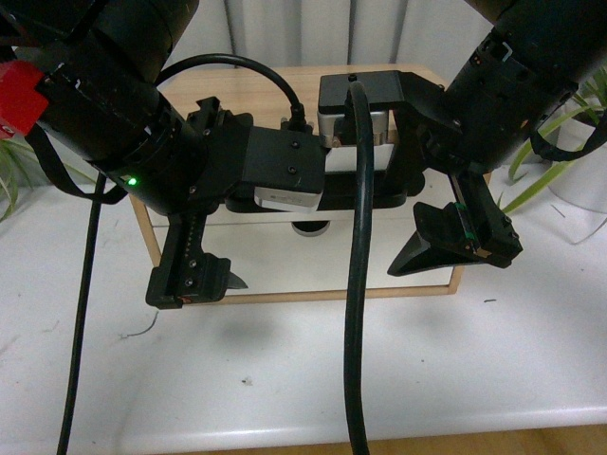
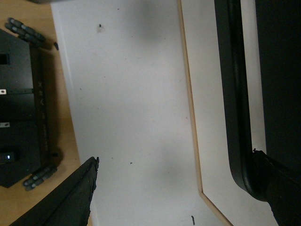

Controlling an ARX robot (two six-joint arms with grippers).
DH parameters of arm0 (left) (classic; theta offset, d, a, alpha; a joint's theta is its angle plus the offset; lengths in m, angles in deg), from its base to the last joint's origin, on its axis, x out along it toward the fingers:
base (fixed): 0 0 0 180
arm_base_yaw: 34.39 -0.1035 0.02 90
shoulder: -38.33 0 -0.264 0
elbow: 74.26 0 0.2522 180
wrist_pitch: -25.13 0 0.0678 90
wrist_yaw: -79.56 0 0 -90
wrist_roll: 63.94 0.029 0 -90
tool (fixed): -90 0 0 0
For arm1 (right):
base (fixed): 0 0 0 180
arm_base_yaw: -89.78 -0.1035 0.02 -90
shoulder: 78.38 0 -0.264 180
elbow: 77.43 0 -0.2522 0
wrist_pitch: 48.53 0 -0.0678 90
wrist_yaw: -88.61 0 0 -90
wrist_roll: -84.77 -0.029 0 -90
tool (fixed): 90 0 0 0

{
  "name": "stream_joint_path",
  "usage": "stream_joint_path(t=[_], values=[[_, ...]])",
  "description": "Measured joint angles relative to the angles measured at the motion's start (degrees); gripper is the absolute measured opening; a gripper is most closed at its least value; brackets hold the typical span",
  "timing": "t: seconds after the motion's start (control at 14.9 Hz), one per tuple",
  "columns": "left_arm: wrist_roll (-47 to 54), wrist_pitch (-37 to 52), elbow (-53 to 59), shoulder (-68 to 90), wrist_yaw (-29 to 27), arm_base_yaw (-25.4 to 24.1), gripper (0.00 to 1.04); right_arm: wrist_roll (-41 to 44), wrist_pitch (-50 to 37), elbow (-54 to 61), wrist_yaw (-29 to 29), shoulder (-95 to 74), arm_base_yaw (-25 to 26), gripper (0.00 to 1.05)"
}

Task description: Pull drawer

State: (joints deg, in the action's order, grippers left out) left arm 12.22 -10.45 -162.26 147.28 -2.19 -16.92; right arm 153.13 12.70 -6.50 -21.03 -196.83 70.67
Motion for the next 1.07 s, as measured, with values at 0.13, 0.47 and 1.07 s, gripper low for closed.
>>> stream_joint_path(t=[0.13, 0.47, 1.07], values=[[-0.72, -0.83, -0.13, 0.0, 0.57, -0.24, 0.98, -1.09, 0.28, 0.0, -1.81, -0.09, 0.02, 0.98], [3.69, -4.0, 6.4, -6.05, 3.58, -0.33, 0.98, -1.22, -3.13, 9.92, -2.78, 6.03, -0.02, 0.98], [7.1, -3.82, 20.7, -19.08, 4.94, 1.57, 0.98, -7.69, -6.64, 25.81, -1.01, 18.6, -4.52, 0.98]])
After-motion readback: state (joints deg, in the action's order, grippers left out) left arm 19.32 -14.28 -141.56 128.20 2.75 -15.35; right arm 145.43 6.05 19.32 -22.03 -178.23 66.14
